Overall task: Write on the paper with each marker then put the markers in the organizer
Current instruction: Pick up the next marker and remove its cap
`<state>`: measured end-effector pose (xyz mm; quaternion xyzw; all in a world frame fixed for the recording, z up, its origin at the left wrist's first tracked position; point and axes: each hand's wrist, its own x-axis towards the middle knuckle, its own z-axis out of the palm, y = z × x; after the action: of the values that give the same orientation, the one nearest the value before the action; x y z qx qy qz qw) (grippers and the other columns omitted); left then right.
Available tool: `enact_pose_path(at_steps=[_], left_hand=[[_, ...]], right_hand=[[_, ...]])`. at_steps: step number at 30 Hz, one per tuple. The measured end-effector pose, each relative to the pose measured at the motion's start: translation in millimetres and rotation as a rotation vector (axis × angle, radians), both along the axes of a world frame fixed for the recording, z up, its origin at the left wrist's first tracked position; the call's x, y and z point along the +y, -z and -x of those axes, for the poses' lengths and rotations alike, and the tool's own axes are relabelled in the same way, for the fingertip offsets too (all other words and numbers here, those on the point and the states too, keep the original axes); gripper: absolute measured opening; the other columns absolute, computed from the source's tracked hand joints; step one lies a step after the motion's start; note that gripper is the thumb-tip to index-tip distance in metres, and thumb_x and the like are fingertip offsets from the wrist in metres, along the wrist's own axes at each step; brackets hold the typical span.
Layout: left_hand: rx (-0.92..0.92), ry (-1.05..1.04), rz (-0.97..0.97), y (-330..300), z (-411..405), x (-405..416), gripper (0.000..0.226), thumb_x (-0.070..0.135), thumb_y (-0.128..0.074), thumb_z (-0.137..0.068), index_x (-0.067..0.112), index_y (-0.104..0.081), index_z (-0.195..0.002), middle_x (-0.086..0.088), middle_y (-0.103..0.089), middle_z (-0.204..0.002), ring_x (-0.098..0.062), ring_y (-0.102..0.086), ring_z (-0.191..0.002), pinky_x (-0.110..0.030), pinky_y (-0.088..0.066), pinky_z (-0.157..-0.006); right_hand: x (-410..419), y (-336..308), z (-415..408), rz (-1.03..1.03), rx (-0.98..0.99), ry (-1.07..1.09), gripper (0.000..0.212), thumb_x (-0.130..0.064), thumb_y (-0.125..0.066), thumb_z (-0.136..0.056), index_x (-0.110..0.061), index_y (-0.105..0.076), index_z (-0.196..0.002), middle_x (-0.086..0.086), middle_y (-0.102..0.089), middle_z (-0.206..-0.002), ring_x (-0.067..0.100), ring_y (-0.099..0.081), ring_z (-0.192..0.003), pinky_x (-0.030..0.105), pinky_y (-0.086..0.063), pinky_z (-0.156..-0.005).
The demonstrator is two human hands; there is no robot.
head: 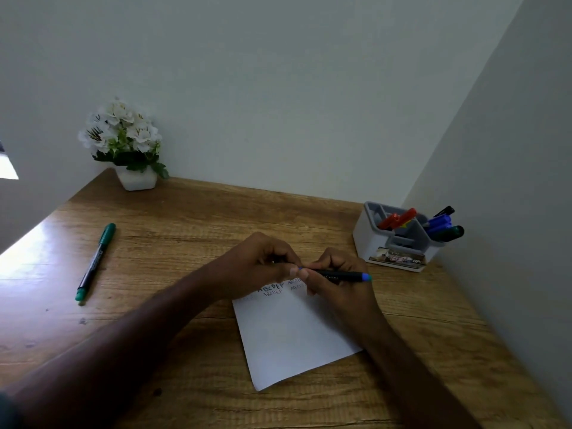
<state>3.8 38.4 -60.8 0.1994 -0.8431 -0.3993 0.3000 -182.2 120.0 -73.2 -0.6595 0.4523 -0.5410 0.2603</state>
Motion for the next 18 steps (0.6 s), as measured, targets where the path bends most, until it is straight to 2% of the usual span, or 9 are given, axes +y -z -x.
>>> enact_pose_path(at_steps=[2,6,10,12,15,18], left_hand=[[0.006,0.001,-0.049,-0.6,0.0,0.7,0.008,0.009,-0.067,-0.09,0.008,-0.074,-0.09,-0.003,-0.072,-0.08,-0.018,-0.067,-0.072,-0.027,-0.052,-0.062],[0.005,0.025,-0.095,1.5,1.0,3.8,0.008,0.011,-0.067,-0.089,0.005,-0.074,-0.088,-0.002,-0.07,-0.073,-0.015,-0.063,-0.065,-0.027,-0.051,-0.06],[0.092,0.039,-0.149,3.7,3.1,5.0,0.011,0.011,-0.066,-0.089,0.002,-0.072,-0.09,-0.013,-0.07,-0.078,-0.021,-0.062,-0.066,-0.028,-0.05,-0.061],[0.182,0.019,-0.251,5.1,6.3,4.9,0.015,0.014,-0.068,-0.086,0.0,-0.07,-0.091,-0.017,-0.068,-0.078,-0.019,-0.061,-0.065,-0.027,-0.05,-0.06],[0.328,-0.045,-0.434,7.8,9.7,1.8,0.023,0.014,-0.072,-0.08,-0.001,-0.062,-0.095,-0.019,-0.069,-0.075,-0.025,-0.063,-0.064,-0.032,-0.052,-0.059],[0.301,-0.11,-0.413,9.3,10.0,0.3,0.021,0.017,-0.07,-0.083,0.004,-0.058,-0.095,-0.018,-0.072,-0.075,-0.028,-0.066,-0.063,-0.033,-0.051,-0.056]], right_hand=[[0.8,-1.3,-0.9,-0.023,-0.026,-0.018,0.017,-0.018,-0.078,-0.08,-0.003,-0.071,-0.077,-0.003,-0.065,-0.064,0.01,-0.062,-0.06,0.021,-0.049,-0.061],[4.6,-4.5,-2.0,-0.089,-0.028,-0.051,0.01,-0.024,-0.076,-0.079,-0.015,-0.072,-0.076,0.004,-0.066,-0.066,0.013,-0.064,-0.061,0.025,-0.052,-0.064],[4.1,-6.7,-1.8,-0.054,-0.052,-0.026,0.006,-0.016,-0.077,-0.078,-0.015,-0.071,-0.079,0.0,-0.068,-0.071,0.011,-0.067,-0.064,0.021,-0.053,-0.064],[1.6,-4.9,-1.7,-0.06,-0.076,-0.007,0.014,-0.008,-0.078,-0.078,-0.013,-0.07,-0.087,-0.001,-0.07,-0.083,0.011,-0.07,-0.077,0.021,-0.055,-0.07],[-2.9,-5.1,-4.7,-0.03,-0.076,-0.01,0.022,0.001,-0.074,-0.082,-0.012,-0.07,-0.1,-0.001,-0.072,-0.098,0.014,-0.069,-0.097,0.024,-0.055,-0.082],[-5.3,-6.8,-3.7,0.001,-0.092,0.022,0.018,0.0,-0.06,-0.093,-0.012,-0.068,-0.103,-0.009,-0.072,-0.107,0.01,-0.066,-0.108,0.023,-0.053,-0.09]])
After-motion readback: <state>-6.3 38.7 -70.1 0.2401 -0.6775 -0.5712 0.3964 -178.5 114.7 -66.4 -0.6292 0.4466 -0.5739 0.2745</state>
